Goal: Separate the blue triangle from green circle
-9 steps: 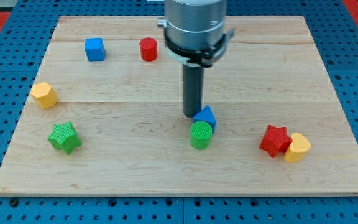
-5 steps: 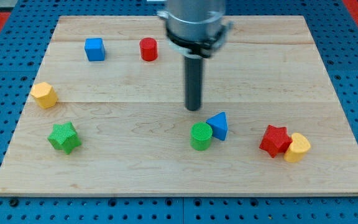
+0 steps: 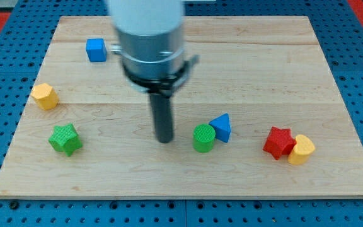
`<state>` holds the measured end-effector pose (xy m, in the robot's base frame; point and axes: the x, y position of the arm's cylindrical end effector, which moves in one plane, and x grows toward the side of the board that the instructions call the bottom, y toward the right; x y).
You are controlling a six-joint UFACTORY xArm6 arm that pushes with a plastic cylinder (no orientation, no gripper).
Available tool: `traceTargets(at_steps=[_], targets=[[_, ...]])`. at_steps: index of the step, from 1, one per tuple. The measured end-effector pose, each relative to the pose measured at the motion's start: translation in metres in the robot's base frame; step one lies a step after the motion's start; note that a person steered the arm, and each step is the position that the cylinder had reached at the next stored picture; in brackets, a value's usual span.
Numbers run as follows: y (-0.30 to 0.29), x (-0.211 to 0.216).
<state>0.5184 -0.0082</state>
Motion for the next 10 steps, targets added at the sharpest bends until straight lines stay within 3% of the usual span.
traceTargets(at_steps=[1,2,4,7,8,10], targets=[[0.064,-0.025],[0.028,-0.027],[0.09,-0.033],[0.084,-0.041],[0.039,-0.103],[0.032,-0.235]])
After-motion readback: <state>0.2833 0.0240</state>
